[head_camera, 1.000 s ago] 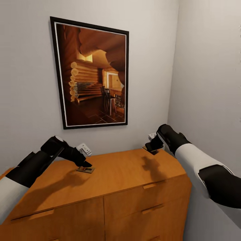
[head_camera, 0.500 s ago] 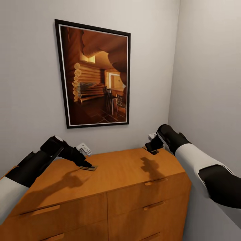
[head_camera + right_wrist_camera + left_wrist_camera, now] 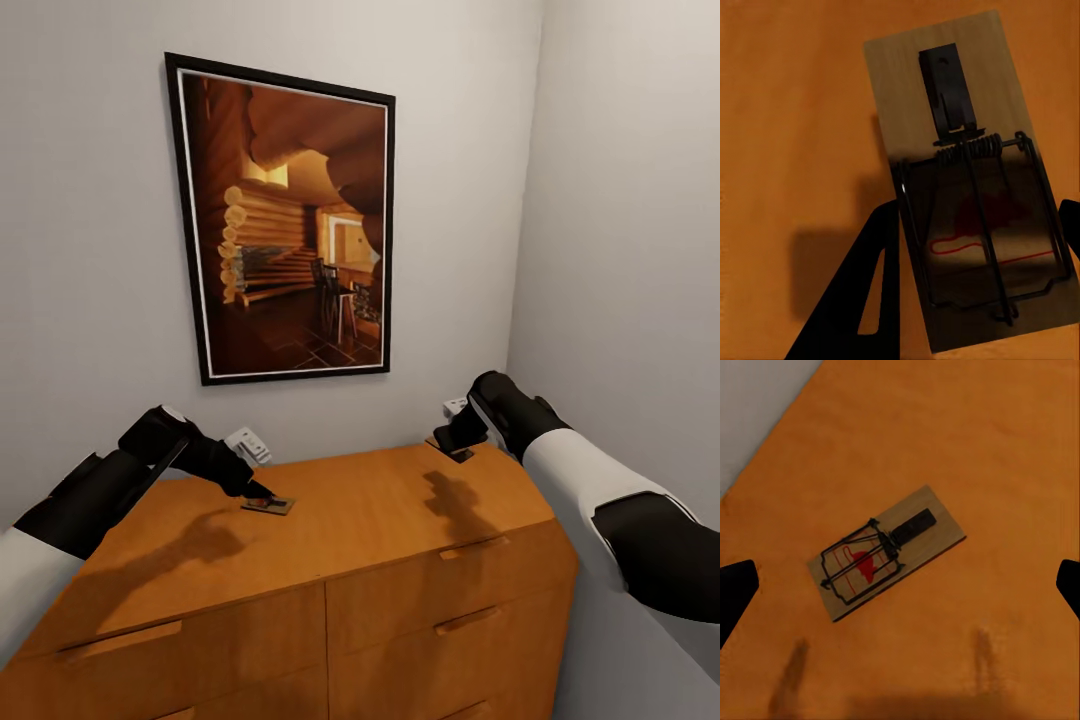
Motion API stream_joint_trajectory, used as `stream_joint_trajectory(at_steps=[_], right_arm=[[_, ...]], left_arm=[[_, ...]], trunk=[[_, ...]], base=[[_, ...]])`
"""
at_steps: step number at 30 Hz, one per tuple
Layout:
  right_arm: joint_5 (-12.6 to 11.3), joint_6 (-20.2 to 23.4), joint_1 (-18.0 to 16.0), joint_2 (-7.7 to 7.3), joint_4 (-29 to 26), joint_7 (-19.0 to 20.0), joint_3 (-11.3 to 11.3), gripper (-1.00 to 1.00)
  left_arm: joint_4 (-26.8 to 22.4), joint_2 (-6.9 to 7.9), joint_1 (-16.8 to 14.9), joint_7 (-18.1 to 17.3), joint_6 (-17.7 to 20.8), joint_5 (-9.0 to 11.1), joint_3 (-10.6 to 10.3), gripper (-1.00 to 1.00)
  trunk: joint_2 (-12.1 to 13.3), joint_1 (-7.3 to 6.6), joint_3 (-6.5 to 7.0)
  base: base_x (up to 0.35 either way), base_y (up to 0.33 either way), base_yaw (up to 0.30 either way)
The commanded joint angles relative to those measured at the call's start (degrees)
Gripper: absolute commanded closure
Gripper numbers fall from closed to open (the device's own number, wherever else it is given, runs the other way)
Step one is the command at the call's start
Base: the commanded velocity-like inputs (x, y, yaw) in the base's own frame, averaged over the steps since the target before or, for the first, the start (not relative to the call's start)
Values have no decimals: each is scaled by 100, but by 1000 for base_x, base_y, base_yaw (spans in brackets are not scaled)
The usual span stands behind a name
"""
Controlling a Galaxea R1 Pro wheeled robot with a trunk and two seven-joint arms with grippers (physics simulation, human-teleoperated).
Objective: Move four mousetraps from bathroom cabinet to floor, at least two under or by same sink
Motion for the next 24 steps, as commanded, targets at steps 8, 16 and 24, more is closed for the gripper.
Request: stream_joint_trajectory(at_steps=[8,16,24], right_arm=[[51,13,-5,-2,-8,64,21,100],[52,13,-5,-15,-8,64,21,100],[41,13,-5,-6,-8,64,21,100]], left_arm=[[-1,0,-6,-56,19,-63,-5,-100],[-6,-8,-6,-56,21,-71,-3,-100],[19,-63,-6,-49,31,-96,6,-100]], trunk=[[-4,2,-8],[-4,2,-8],[-4,2,-8]], base=[[127,90,0],[14,9,0],[119,27,0]])
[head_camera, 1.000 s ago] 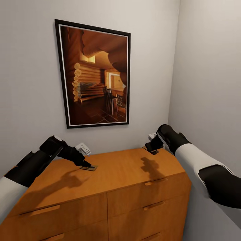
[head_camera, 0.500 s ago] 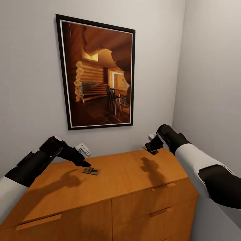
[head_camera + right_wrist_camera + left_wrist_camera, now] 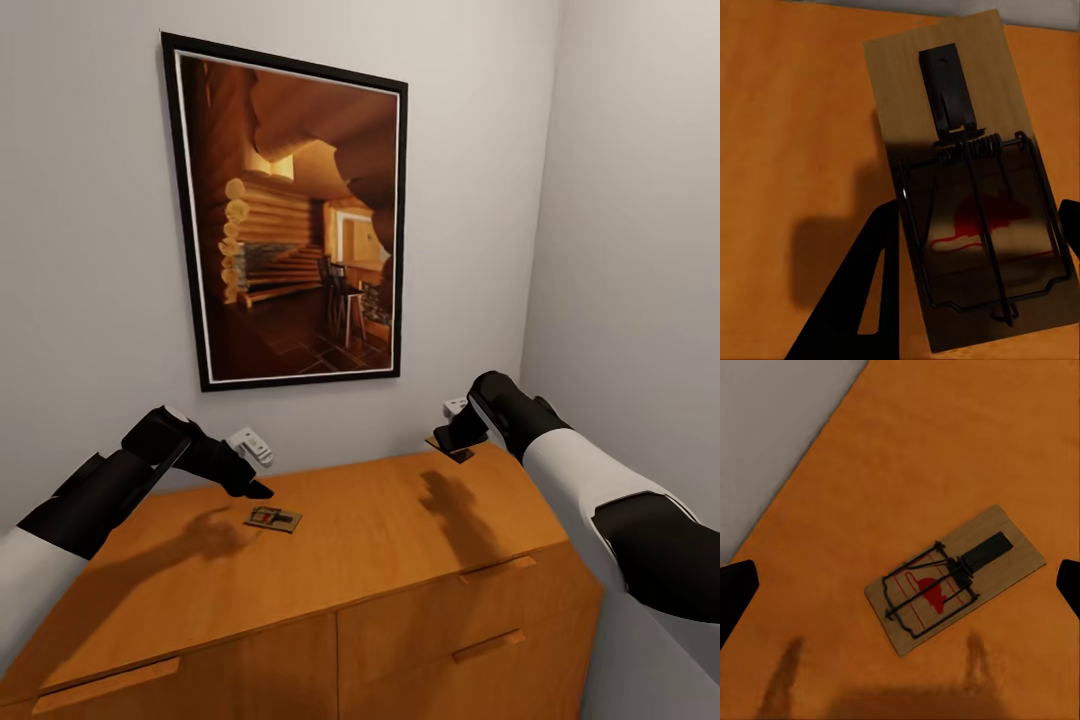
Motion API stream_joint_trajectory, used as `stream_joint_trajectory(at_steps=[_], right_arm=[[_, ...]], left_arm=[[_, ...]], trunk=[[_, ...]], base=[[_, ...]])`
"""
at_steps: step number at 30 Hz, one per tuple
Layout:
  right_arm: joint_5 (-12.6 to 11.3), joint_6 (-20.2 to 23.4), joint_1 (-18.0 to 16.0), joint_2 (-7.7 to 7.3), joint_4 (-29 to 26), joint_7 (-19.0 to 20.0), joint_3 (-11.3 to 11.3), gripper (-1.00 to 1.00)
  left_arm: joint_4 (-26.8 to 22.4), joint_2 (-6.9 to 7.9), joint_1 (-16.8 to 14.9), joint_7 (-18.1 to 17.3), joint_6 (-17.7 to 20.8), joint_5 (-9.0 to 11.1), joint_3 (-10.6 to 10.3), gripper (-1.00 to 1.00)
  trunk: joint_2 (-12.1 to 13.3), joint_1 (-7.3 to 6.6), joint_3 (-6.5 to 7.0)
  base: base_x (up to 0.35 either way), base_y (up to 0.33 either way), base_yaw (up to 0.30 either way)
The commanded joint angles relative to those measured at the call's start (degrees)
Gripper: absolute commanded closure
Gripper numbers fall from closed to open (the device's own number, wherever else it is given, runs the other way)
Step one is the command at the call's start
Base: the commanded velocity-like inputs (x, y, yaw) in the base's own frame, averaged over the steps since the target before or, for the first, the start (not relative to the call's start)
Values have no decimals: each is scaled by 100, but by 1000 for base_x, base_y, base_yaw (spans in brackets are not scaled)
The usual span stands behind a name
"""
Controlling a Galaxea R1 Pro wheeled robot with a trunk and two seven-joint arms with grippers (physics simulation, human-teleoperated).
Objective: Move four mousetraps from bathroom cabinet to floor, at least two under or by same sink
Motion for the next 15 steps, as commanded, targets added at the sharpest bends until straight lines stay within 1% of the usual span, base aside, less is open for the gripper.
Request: stream_joint_trajectory(at_steps=[1,6,15], right_arm=[[50,12,-4,-3,-9,64,21,100],[52,12,-4,-6,-9,64,21,100],[58,12,-4,-9,-9,62,21,100]], left_arm=[[-5,0,-7,-56,20,-63,-3,-100],[-9,0,-7,-56,24,-79,-1,-100],[7,-13,-7,-42,-12,-39,4,-100]], trunk=[[-4,2,-8],[-4,2,-8],[-4,2,-8]], base=[[169,24,0],[66,9,0],[11,2,0]])
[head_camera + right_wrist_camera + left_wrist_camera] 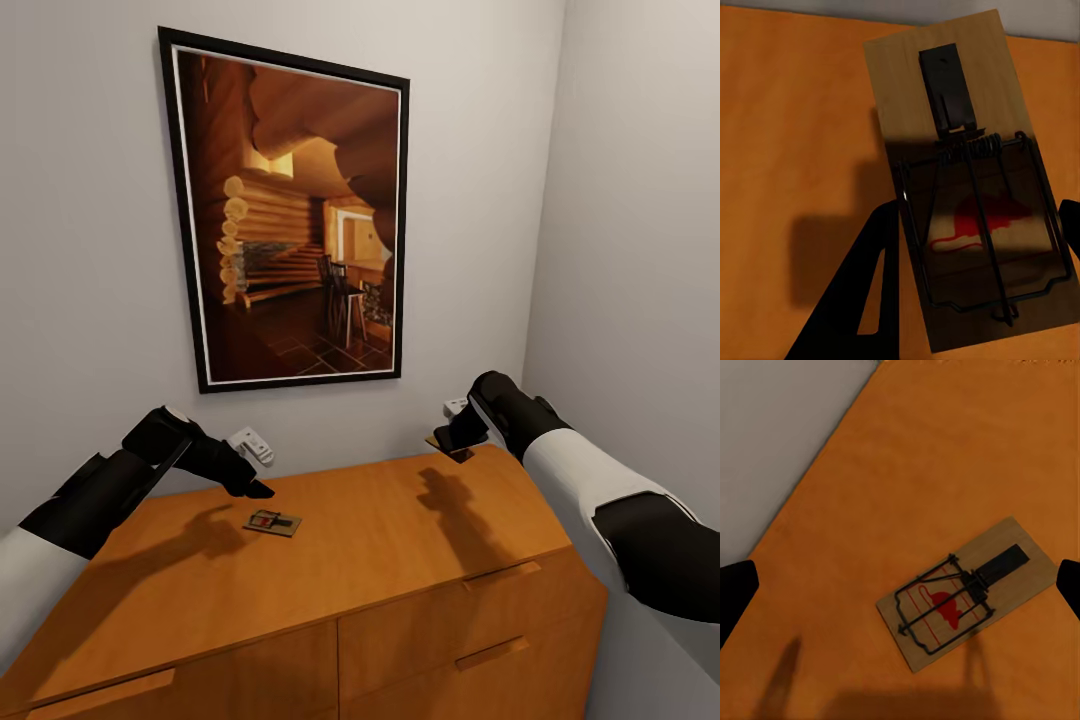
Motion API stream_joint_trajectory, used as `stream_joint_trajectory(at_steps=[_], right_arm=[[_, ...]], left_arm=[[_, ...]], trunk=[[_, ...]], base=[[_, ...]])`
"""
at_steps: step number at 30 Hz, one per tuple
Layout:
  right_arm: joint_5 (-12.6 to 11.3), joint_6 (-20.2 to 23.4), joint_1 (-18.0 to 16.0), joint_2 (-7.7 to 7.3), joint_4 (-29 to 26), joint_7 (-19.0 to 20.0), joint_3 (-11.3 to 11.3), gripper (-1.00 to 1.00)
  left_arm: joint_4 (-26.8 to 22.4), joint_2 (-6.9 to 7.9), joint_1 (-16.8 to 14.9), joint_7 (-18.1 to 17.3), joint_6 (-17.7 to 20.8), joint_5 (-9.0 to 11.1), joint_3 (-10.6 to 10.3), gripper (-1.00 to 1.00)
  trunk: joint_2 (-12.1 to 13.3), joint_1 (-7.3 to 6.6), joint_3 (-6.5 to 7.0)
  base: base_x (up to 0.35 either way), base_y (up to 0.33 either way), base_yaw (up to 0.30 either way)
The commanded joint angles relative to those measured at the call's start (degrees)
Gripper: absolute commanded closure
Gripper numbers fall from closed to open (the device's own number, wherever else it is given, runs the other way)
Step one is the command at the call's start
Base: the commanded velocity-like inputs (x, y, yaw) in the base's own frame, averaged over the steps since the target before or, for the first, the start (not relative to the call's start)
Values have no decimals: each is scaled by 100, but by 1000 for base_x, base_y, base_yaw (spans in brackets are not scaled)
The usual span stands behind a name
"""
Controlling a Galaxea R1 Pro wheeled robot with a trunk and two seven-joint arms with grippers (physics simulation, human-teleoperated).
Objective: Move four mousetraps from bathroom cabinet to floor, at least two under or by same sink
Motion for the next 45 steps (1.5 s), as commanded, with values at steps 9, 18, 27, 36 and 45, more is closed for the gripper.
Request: stream_joint_trajectory(at_steps=[9,18,27,36,45], right_arm=[[54,13,-4,-35,-9,66,16,100],[54,13,-4,-62,-9,69,12,100],[54,13,-4,-66,-9,66,20,100],[54,13,-4,-66,-9,66,21,100],[54,13,-4,-66,-9,66,21,100]], left_arm=[[686,-368,-7,-66,-27,-50,-32,-100],[1167,-760,-7,-88,-428,-105,-36,-100],[1157,-625,-7,-495,-613,-129,-30,-100],[1086,-484,-7,-591,-633,-109,-30,-100],[1125,-449,-7,-616,-656,-73,-30,-100]], trunk=[[-4,0,-8],[-4,0,-8],[-4,0,-8],[-4,0,-8],[-4,0,-8]], base=[[0,0,0],[0,0,0],[0,0,0],[0,0,0],[0,0,0]])
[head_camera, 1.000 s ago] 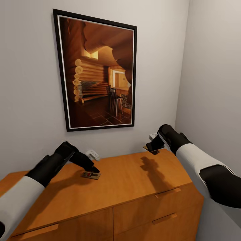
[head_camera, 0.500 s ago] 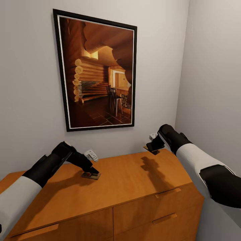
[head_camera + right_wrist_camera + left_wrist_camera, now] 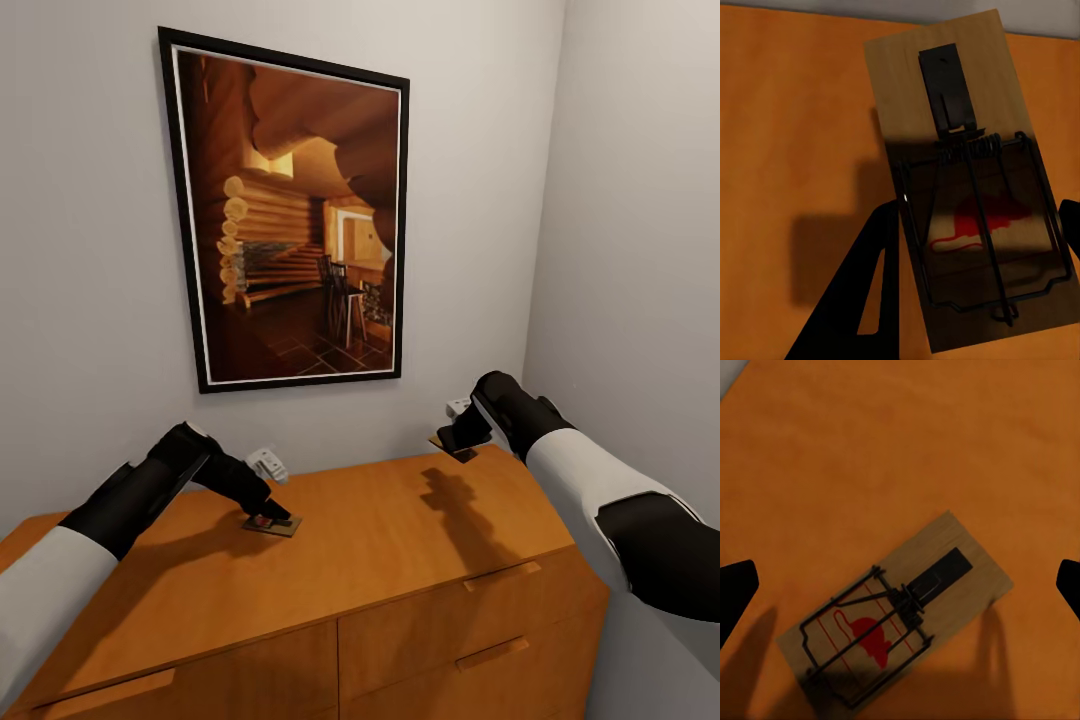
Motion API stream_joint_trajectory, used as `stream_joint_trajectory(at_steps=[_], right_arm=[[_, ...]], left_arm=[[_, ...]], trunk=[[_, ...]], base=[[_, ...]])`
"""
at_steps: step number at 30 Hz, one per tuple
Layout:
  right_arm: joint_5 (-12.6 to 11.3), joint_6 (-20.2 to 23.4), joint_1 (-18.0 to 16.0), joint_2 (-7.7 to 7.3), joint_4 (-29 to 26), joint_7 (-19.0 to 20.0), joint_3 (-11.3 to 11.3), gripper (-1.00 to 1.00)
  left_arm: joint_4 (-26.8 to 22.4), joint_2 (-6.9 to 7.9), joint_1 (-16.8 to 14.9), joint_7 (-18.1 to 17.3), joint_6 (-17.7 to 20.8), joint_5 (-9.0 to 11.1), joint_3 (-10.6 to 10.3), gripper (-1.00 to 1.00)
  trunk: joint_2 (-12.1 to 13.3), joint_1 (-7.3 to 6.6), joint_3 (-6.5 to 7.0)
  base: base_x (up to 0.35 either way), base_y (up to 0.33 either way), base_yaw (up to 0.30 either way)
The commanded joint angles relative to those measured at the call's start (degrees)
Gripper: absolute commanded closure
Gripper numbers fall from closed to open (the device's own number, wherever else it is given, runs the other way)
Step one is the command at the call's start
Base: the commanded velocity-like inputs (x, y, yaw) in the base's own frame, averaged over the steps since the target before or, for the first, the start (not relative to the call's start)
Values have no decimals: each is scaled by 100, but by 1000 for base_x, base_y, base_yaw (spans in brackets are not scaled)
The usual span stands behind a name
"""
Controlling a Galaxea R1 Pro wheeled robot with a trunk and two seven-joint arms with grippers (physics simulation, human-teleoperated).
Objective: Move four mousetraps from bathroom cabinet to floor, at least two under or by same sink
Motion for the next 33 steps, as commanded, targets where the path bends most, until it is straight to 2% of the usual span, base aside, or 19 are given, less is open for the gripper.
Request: stream_joint_trajectory(at_steps=[1,10,15,21,33], right_arm=[[50,13,-4,-4,-9,64,21,100],[38,13,-4,-4,-3,51,21,100],[34,13,-4,-4,-1,52,21,100],[25,13,-4,-4,-2,51,21,100],[32,13,-4,-4,0,60,20,100]], left_arm=[[-3,4,-6,-58,27,-57,-3,-100],[78,28,-6,-194,-11,-95,-3,-100],[114,32,-6,-283,-209,-124,-3,-100],[149,20,-6,-309,-370,-132,-3,-100],[253,-8,-41,-316,-425,-151,-3,-100]], trunk=[[-4,0,-8],[-4,0,-8],[-4,0,-8],[-4,0,-8],[-4,0,-8]], base=[[0,0,0],[0,0,0],[0,0,0],[0,0,0],[0,0,0]])
